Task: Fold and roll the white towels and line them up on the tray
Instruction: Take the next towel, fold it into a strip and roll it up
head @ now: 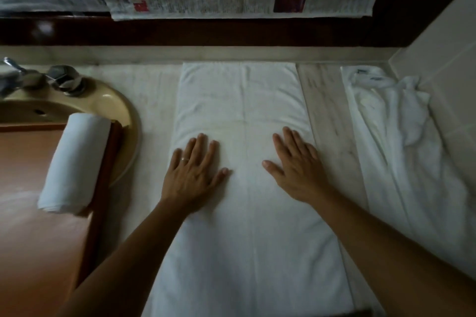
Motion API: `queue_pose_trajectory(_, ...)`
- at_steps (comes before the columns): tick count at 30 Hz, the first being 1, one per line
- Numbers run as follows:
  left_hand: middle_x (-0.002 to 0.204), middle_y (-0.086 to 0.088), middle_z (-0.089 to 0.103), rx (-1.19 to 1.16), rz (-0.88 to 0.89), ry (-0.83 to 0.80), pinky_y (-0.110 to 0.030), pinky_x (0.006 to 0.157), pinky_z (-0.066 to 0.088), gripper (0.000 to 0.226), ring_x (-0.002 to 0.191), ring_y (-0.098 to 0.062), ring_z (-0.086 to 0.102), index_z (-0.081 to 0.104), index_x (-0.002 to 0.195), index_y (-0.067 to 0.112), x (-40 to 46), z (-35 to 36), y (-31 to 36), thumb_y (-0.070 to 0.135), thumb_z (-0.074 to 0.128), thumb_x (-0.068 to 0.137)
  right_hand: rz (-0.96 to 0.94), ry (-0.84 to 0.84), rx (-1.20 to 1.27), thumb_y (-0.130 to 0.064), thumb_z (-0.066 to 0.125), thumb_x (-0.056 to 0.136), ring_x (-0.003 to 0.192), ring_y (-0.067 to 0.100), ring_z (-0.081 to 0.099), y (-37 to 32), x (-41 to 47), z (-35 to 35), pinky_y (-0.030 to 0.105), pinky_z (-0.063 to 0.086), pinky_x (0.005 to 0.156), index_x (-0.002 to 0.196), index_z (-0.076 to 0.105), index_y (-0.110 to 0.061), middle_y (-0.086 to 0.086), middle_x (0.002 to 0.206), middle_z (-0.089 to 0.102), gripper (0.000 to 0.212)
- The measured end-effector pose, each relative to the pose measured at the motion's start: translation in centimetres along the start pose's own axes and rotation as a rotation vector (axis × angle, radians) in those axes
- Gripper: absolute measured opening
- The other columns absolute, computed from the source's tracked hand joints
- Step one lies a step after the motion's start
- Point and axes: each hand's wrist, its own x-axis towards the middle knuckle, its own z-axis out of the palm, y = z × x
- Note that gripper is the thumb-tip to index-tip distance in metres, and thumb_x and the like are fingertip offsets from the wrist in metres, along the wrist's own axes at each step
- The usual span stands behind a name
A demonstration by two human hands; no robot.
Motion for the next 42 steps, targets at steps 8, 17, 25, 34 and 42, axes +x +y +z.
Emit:
queue_pose_trajectory(8, 0.161, 0.003, -0.031, 0.001, 0.001, -0.001, -0.042, 0.123, -0.009, 0.078, 0.15, -0.016, -0.023, -0.022, 0.154, 0.034, -8.4, 2.3, -0.6, 0.076, -0.006, 0.091, 0.042, 0.018, 0.05, -0.071, 0.008, 0.093, 0.153, 0.02, 0.001, -1.0, -9.7, 2.0, 0.045, 0.019, 0.12, 0.158, 0.011, -0.025, 0.002, 0.166, -0.003, 0.081)
queue_pose_trajectory(17, 0.161, 0.002, -0.029, -0.037, 0.051, -0.032, -0.041, 0.123, -0.008, 0.083, 0.15, -0.017, -0.024, -0.02, 0.155, 0.029, -13.4, 3.0, 1.1, 0.078, -0.006, 0.089, 0.04, 0.03, 0.066, -0.064, 0.022, 0.097, 0.151, 0.02, 0.016, -1.1, -16.7, 2.9, 0.042, 0.026, 0.113, 0.155, 0.029, -0.018, 0.004, 0.165, 0.015, 0.074)
queue_pose_trajectory(25, 0.122, -0.005, 0.061, 0.111, 0.001, 0.075, -0.041, 0.092, 0.045, 0.055, 0.109, -0.026, 0.059, 0.055, 0.123, 0.017, -11.2, -1.9, 7.1, 0.061, 0.033, 0.097, 0.074, 0.125, 0.178, -0.04, 0.05, 0.089, 0.124, 0.029, 0.054, 0.2, -13.7, -0.8, 0.045, 0.043, 0.098, 0.124, 0.066, -0.01, 0.008, 0.14, 0.057, 0.048)
queue_pose_trajectory(34, 0.095, -0.004, 0.068, 0.052, 0.077, -0.026, -0.034, 0.07, 0.039, 0.043, 0.088, -0.026, 0.066, 0.059, 0.101, 0.017, -5.5, -4.7, 14.8, 0.054, 0.037, 0.1, 0.183, -0.117, 0.142, -0.051, 0.05, 0.092, 0.118, 0.029, 0.051, 3.1, -3.5, -7.5, 0.039, 0.043, 0.099, 0.132, 0.058, -0.025, 0.005, 0.133, 0.056, 0.048)
queue_pose_trajectory(42, 0.077, 0.001, 0.058, -0.053, 0.048, -0.101, -0.03, 0.064, 0.043, 0.033, 0.07, -0.02, 0.059, 0.054, 0.088, 0.02, 2.0, -5.8, 19.7, 0.049, 0.044, 0.1, 0.07, -0.188, 0.256, -0.034, 0.056, 0.093, 0.096, 0.025, 0.063, 6.2, 8.3, -9.7, 0.033, 0.05, 0.082, 0.104, 0.065, -0.017, 0.005, 0.104, 0.064, 0.022)
